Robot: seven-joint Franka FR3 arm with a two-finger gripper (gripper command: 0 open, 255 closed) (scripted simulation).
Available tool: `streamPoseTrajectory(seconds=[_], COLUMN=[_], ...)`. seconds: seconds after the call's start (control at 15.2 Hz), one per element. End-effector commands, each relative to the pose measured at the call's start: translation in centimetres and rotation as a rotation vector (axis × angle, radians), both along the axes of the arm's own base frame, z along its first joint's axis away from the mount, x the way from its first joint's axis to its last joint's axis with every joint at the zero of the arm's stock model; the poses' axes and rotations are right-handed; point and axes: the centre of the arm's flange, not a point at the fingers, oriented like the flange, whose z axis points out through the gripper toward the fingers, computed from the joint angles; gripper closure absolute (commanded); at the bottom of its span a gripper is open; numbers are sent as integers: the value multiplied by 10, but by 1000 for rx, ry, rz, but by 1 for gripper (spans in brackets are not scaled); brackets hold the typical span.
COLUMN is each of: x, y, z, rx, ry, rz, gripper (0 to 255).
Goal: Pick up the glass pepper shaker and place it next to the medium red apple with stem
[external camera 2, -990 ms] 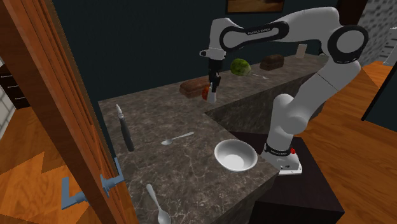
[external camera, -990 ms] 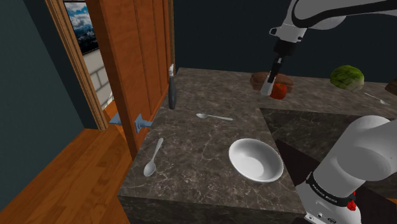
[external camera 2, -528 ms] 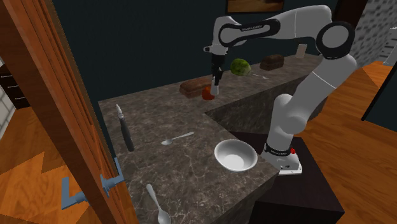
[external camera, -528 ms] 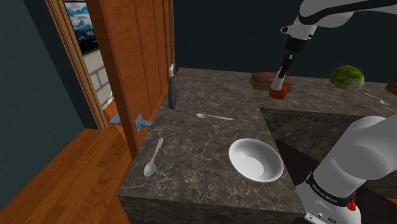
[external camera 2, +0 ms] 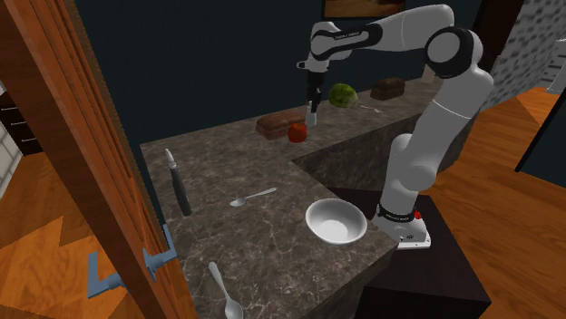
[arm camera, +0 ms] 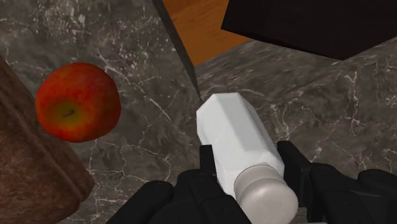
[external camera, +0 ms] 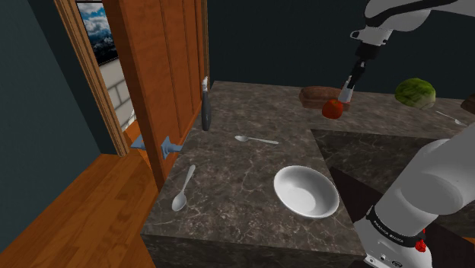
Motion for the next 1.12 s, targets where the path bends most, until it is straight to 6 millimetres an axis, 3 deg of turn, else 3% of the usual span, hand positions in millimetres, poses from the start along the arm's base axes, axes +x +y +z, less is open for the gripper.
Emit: streamPoseTrajectory(seconds=[0.0, 0.26, 1.06], x=[-2, -9, -9], y=[-25, -75, -75], z=[0, 0, -64], rx=[-1, -1, -1], ry=[0, 0, 0], rz=[2, 2, 2], gripper=[255, 255, 255])
